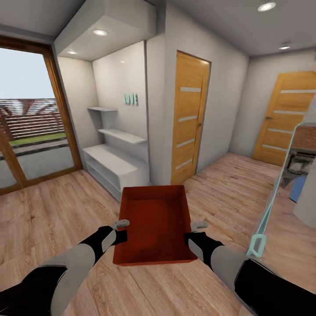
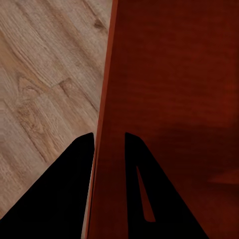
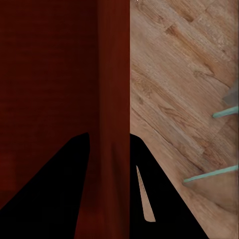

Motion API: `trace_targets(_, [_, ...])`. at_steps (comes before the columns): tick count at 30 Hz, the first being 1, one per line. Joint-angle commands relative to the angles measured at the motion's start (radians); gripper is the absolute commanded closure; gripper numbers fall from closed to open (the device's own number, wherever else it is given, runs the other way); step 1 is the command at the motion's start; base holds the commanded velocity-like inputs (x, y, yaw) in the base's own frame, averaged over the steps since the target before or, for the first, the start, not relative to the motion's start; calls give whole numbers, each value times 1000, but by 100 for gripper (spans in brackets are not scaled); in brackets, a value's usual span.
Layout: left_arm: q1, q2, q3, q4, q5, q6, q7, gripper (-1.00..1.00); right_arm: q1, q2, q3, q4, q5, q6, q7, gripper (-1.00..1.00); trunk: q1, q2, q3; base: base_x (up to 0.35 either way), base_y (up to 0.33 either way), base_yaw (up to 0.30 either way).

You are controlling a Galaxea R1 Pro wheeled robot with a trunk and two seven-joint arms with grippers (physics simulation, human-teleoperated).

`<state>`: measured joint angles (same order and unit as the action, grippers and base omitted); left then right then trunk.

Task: Move the two storage containers from the living room to the garage. In the garage, place one container on the floor and stack the other container on top of it (either order is fine).

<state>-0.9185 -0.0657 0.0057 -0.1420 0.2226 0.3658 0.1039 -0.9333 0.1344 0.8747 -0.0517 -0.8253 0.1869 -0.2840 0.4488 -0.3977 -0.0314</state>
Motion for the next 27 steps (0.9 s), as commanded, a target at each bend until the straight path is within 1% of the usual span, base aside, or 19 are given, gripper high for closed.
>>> trace_targets(1, [0,0,19,-2,-18,7,10,100,-1,1,10,-5,-6,6,-3,100,1,-2,-2,323,0,-158])
trace_targets(7, [0,0,19,-2,-18,7,10,100,-1,1,10,-5,-6,6,-3,100,1,-2,-2,323,0,-47])
trace_targets(27, [0,0,19,-2,-18,7,10,100,-1,1,10,-5,-6,6,-3,100,1,-2,-2,323,0,-1])
